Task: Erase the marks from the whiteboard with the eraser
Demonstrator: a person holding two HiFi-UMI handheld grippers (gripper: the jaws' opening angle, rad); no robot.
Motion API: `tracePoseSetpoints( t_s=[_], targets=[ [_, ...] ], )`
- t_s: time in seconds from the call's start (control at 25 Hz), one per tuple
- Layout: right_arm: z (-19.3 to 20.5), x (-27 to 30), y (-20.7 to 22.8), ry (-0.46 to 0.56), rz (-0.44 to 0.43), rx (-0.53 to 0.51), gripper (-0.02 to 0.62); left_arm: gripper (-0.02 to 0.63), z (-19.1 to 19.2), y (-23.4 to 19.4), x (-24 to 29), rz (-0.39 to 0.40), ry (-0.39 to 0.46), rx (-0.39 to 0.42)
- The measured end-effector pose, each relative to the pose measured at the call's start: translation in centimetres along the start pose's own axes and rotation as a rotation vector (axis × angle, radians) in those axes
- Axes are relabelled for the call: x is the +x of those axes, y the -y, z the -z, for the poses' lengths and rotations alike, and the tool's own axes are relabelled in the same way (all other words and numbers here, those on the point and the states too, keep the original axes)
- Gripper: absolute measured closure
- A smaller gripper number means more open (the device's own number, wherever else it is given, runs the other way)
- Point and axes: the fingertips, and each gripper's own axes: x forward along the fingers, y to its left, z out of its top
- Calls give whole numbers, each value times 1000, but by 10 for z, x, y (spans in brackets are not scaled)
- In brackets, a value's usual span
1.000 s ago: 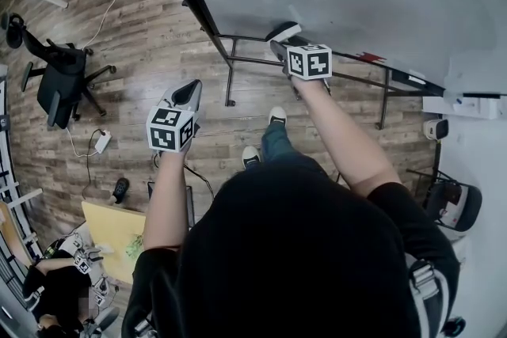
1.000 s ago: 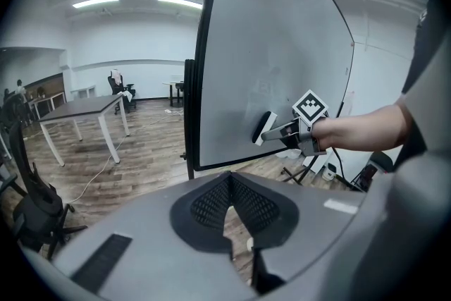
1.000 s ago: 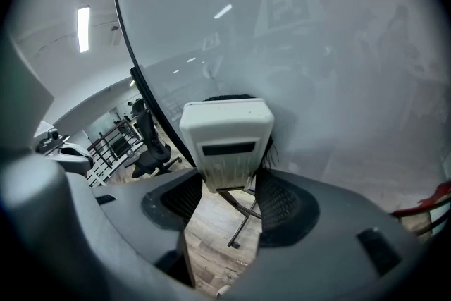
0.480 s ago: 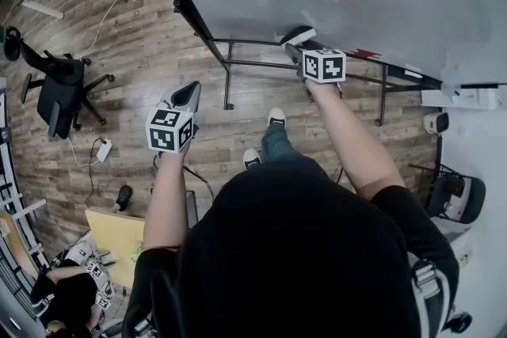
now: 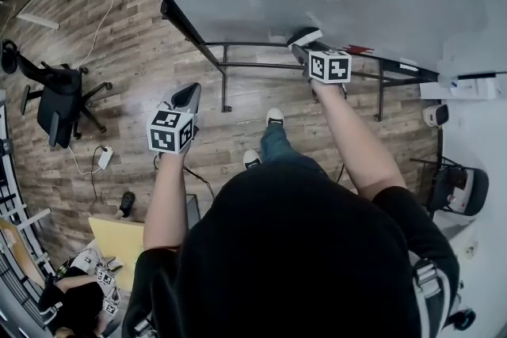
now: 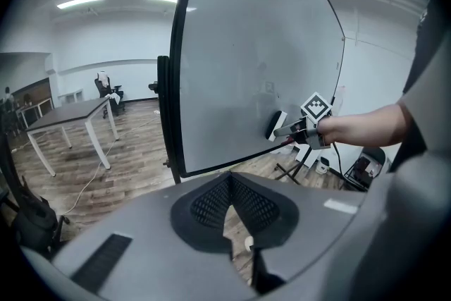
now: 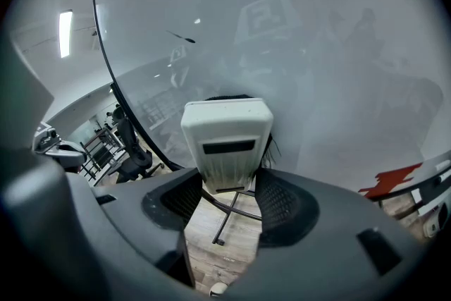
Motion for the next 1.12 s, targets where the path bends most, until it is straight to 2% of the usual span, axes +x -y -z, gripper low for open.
tracePoseSetpoints(
  t_s=[1.12],
  targets=[
    [5,-7,1,13,12,-24,365,595,5,13,-3,1,-12,0]
  ],
)
